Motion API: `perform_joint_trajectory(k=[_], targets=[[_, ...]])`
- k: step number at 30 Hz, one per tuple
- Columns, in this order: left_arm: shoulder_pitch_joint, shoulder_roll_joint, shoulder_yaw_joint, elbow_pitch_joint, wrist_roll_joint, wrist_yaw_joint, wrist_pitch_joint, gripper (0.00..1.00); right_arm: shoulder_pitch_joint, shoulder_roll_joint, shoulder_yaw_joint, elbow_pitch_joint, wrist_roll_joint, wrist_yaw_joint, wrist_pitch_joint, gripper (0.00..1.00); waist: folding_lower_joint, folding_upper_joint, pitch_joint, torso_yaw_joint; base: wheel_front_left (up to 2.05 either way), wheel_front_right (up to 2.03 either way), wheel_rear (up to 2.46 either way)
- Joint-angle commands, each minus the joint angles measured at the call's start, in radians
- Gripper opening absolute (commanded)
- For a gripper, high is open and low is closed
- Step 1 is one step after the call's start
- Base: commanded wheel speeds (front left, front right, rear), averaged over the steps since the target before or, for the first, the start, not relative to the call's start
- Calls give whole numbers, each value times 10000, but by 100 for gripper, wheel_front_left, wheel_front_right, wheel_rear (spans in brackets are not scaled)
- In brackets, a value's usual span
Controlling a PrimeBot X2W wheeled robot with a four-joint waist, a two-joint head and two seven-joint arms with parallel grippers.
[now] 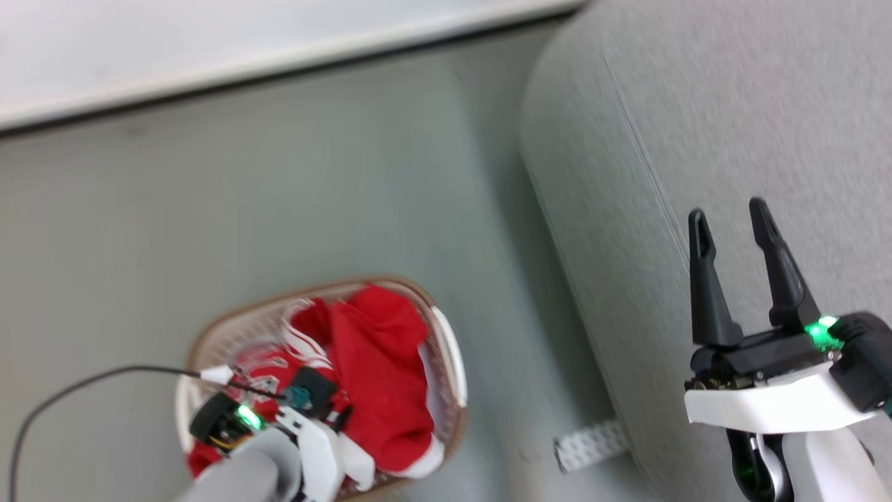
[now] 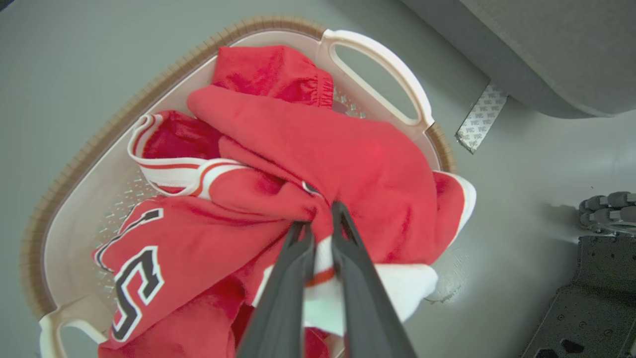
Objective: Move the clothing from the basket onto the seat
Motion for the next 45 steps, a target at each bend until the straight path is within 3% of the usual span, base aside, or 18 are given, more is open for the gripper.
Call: perform_joint_trajectory(k=[1,9,22,35,45], targets=[[173,-76,6,-43,-63,14,-99,0,162,-41,-75,85,-116,-21,-3,100,1,0,-1058,869,0,0,0],[500,-516,525,-545,-636,16,-362,0,775,-40,-68,672,-245,-21,-1,100,1,0,-2549,1773,0,0,0],[1304,-174,2710,-4051,371,598,-370,0,1676,-38,177,1168,-80,-21,-3,100,1,0,-3996,2882,0,0,0],[1135,276,4292,-7011,1334,1009,-372,0,1810,-35,643,1285,82,-21,-3,100,1,0,-4338,3199,0,0,0],[1059,470,4789,-8197,1401,1310,-372,0,1762,-38,1179,1476,65,-21,-1,100,1,0,-4396,3201,0,0,0]])
